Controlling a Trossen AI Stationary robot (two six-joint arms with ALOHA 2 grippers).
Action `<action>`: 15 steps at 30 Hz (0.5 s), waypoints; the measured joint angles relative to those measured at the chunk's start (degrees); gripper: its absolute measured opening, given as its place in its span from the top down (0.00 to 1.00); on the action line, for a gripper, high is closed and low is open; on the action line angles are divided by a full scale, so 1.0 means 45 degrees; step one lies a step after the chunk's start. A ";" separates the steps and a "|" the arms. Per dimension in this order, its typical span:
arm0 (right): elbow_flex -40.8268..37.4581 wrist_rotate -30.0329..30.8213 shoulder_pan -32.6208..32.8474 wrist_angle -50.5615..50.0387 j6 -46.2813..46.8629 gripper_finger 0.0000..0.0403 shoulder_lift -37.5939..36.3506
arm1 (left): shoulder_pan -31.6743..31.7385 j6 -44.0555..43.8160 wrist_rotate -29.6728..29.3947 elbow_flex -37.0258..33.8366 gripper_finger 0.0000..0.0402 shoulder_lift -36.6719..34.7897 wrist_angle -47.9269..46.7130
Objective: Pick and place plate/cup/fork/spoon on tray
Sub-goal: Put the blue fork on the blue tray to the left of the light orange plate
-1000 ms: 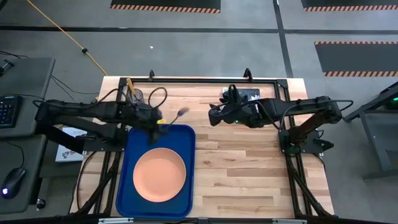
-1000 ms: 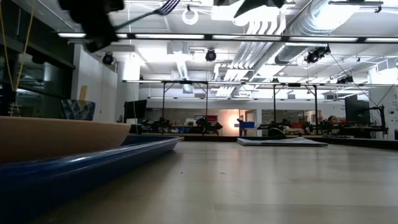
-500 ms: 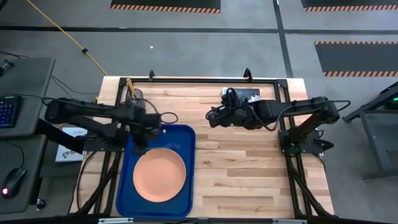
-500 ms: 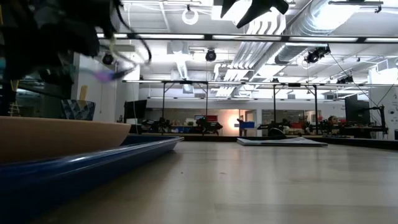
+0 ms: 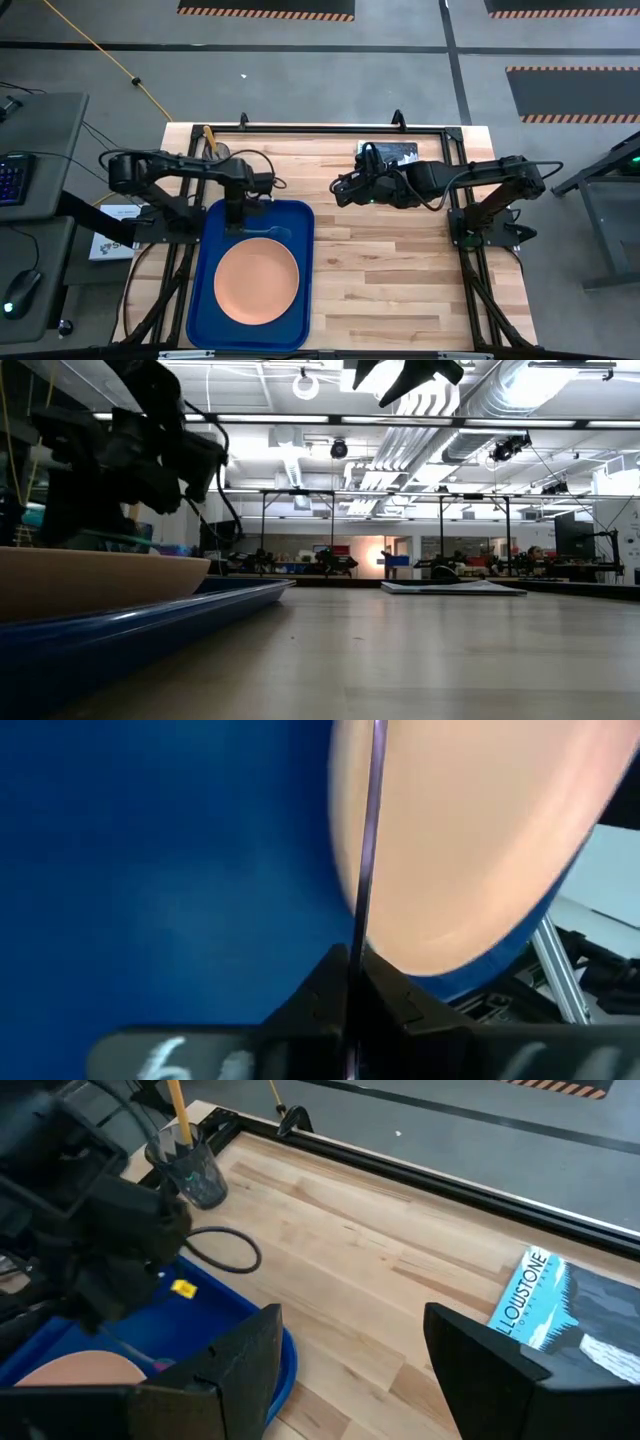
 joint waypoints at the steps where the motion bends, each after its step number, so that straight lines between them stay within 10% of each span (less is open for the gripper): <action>1: 0.0000 0.0002 0.0000 0.0000 0.0005 0.41 0.0000 | 0.0124 0.0076 -0.0034 -0.0003 1.00 0.0143 0.0070; 15: 0.0000 0.0024 0.0000 0.0104 0.0023 0.41 0.0000 | 0.0650 0.0330 -0.0923 0.0000 1.00 0.1898 0.0720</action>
